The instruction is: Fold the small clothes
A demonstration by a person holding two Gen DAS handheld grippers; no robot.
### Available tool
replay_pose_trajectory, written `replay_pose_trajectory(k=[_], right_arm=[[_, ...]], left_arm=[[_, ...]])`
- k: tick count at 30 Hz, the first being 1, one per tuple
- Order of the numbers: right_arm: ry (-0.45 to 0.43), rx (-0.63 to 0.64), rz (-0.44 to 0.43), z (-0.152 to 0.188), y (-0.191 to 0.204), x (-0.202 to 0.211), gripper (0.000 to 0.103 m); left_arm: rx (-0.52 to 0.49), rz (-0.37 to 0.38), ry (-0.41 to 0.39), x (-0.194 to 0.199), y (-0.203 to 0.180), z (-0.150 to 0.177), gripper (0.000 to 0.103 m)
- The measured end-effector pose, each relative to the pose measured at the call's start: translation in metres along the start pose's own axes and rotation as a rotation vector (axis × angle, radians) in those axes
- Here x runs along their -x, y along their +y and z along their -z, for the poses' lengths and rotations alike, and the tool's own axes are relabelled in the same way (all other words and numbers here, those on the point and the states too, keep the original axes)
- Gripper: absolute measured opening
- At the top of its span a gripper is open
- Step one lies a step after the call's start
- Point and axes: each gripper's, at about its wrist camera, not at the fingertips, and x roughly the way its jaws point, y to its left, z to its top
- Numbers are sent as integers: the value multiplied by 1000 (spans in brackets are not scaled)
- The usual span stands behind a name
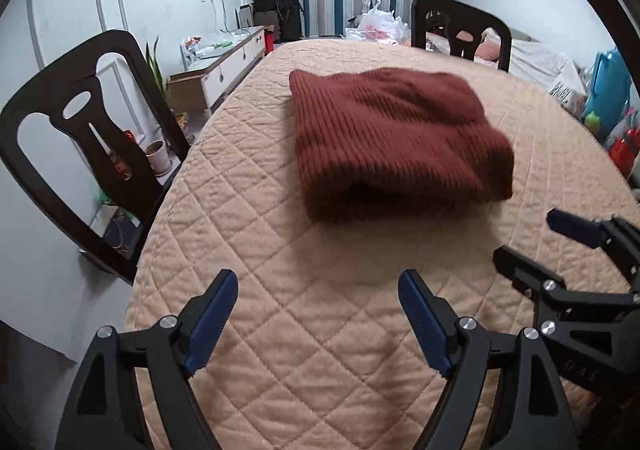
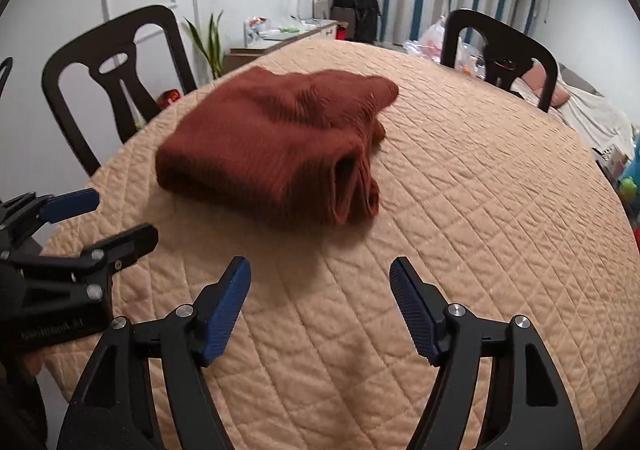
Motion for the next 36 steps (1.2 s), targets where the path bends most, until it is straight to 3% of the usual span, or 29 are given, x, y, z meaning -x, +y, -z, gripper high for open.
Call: replay_pose_trajectory(k=[8, 17, 36], right_arm=[[55, -49, 64, 10, -7, -9, 72], [57, -77, 82, 12, -10, -10, 79], [45, -104, 73, 14, -12, -9, 79]], left_arm=[[1, -23, 25, -12, -5, 5, 85], [39, -24, 8, -17, -5, 9, 99], [33, -18, -4, -17, -5, 10, 100]])
